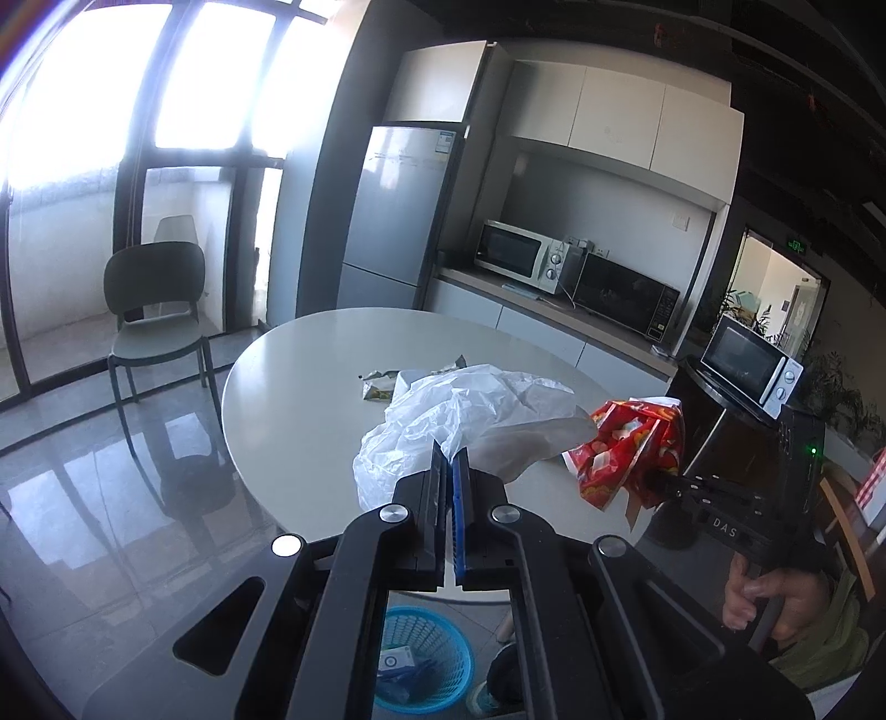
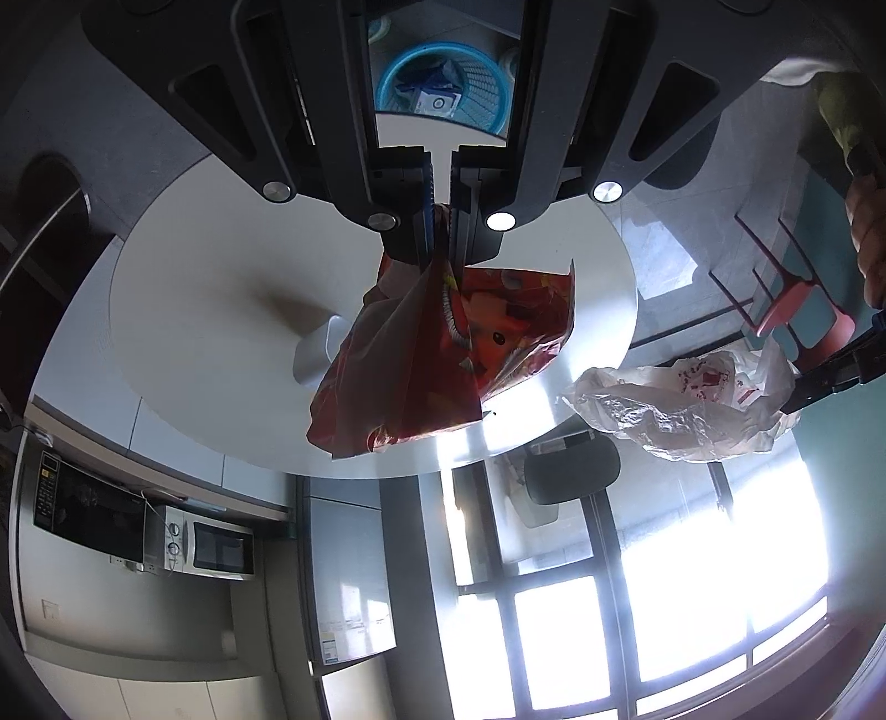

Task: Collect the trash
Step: 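Carry the white bag and red snack bag down over the blue wastebasket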

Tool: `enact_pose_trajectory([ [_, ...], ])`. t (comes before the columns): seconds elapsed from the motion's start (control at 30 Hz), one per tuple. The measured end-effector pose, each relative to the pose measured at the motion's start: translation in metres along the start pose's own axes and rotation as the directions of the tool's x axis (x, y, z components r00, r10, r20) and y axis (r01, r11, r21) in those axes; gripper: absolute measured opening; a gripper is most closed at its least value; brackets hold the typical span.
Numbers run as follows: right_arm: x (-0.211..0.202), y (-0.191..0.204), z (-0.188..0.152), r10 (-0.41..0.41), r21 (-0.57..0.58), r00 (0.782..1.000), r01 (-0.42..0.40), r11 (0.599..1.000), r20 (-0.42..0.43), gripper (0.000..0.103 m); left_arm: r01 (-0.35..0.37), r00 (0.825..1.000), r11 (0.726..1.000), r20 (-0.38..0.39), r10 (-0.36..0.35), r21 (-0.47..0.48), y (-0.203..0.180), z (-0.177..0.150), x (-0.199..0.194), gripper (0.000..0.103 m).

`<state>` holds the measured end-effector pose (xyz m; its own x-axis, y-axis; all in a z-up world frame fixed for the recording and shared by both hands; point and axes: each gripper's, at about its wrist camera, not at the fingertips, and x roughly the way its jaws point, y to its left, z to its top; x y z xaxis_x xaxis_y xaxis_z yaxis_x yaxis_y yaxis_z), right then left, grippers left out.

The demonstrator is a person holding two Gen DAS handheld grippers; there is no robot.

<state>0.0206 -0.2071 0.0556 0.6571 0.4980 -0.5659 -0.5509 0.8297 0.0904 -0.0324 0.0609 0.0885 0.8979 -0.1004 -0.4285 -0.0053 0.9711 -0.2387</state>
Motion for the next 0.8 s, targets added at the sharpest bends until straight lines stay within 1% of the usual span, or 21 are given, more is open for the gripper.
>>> enact_pose_trajectory([
  [0.03, -0.005, 0.002, -0.005, -0.001, -0.010, 1.000, 0.001, 1.000, -0.002, 0.003, 0.002, 1.000, 1.000, -0.006, -0.002, 0.004, -0.001, -0.003, -0.004, 0.001],
  [0.13, -0.016, 0.005, -0.021, -0.003, -0.029, 1.000, 0.002, 1.000, -0.016, 0.003, 0.064, 0.997, 0.998, -0.036, -0.064, 0.000, 0.000, -0.016, -0.018, 0.001],
  [0.23, -0.025, 0.010, -0.039, 0.009, -0.039, 0.999, -0.010, 0.999, -0.039, 0.003, 0.078, 0.994, 0.997, -0.074, -0.078, -0.007, 0.003, -0.029, -0.029, 0.001],
  [0.33, -0.036, 0.020, -0.055, 0.001, -0.067, 0.999, -0.004, 0.998, -0.046, 0.003, 0.061, 0.995, 0.998, -0.082, -0.060, 0.014, 0.000, -0.038, -0.042, 0.001],
  [0.4, -0.041, 0.025, -0.065, 0.025, -0.093, 0.998, -0.031, 0.995, -0.066, 0.003, 0.035, 0.995, 0.999, -0.091, -0.033, 0.016, 0.002, -0.044, -0.046, 0.001],
  [0.47, -0.046, 0.030, -0.074, 0.058, -0.098, 0.994, -0.067, 0.993, -0.091, 0.003, 0.029, 0.994, 1.000, -0.106, -0.029, 0.001, 0.008, -0.051, -0.049, 0.001],
  [0.6, -0.050, 0.033, -0.089, 0.106, -0.076, 0.985, -0.117, 0.990, -0.139, 0.003, 0.015, 0.990, 1.000, -0.139, -0.017, -0.015, 0.013, -0.063, -0.056, 0.001],
  [0.7, -0.050, 0.032, -0.099, 0.126, -0.058, 0.978, -0.137, 0.989, -0.169, 0.003, 0.018, 0.985, 1.000, -0.172, -0.017, 0.002, 0.014, -0.072, -0.059, 0.001],
  [0.73, -0.045, 0.028, -0.098, 0.133, -0.049, 0.975, -0.144, 0.988, -0.181, 0.003, 0.018, 0.983, 1.000, -0.184, -0.016, 0.009, 0.013, -0.076, -0.057, 0.001],
  [0.8, -0.039, 0.029, -0.107, 0.143, -0.037, 0.967, -0.154, 0.987, -0.212, 0.003, 0.022, 0.975, 1.000, -0.223, -0.020, 0.007, 0.014, -0.086, -0.047, 0.001],
])
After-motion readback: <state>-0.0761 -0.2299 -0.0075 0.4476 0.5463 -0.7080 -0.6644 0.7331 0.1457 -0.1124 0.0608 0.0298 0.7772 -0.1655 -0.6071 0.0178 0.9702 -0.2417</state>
